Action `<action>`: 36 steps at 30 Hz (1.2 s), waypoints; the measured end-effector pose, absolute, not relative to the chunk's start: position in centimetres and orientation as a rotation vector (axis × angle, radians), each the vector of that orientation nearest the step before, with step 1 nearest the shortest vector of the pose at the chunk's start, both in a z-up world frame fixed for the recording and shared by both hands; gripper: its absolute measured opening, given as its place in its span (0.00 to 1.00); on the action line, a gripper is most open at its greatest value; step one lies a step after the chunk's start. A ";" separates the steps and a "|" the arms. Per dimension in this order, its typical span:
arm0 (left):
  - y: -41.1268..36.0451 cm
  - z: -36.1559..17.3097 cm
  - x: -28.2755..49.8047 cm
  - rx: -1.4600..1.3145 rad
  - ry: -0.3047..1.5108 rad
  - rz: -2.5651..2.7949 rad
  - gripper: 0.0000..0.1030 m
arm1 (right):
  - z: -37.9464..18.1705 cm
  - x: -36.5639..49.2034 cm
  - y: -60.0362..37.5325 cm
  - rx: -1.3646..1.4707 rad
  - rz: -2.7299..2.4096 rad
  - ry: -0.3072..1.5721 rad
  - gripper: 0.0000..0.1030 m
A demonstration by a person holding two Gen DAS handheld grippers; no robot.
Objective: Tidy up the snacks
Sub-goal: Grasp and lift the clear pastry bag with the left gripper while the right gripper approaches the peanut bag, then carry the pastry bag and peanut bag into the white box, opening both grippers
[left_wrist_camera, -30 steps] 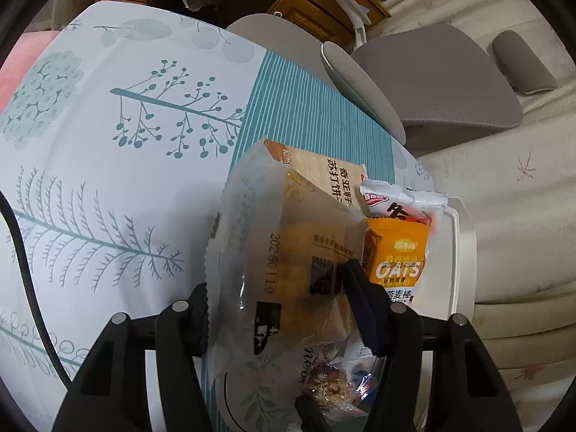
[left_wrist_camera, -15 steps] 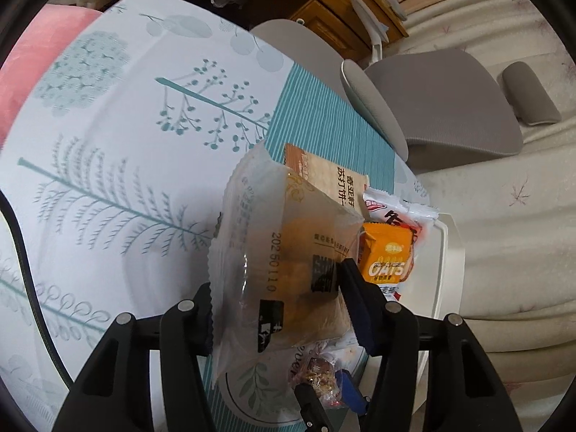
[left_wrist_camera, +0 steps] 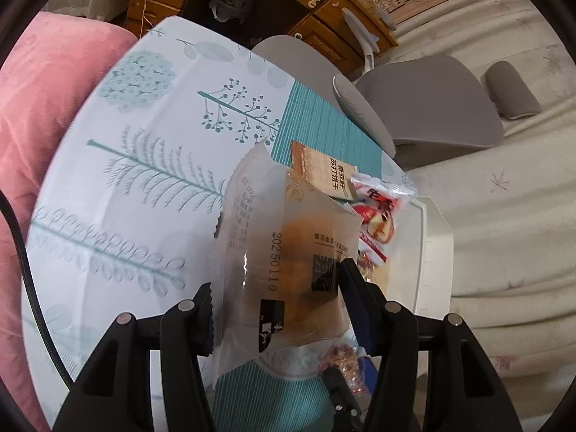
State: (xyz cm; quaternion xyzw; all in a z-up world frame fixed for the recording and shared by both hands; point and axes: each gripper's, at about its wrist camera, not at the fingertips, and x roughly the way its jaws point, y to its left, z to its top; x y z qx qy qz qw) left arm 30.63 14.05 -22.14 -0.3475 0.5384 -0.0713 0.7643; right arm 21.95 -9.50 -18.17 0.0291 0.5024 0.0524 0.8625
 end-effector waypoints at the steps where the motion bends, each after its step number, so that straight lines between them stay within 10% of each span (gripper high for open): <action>1: 14.2 -21.8 30.1 -0.753 1.168 -0.156 0.53 | -17.7 21.6 -9.4 0.059 0.111 1.046 0.56; 36: 8.1 -12.9 16.6 -0.624 1.011 -0.229 0.54 | -6.8 12.1 -16.2 0.030 0.063 0.855 0.56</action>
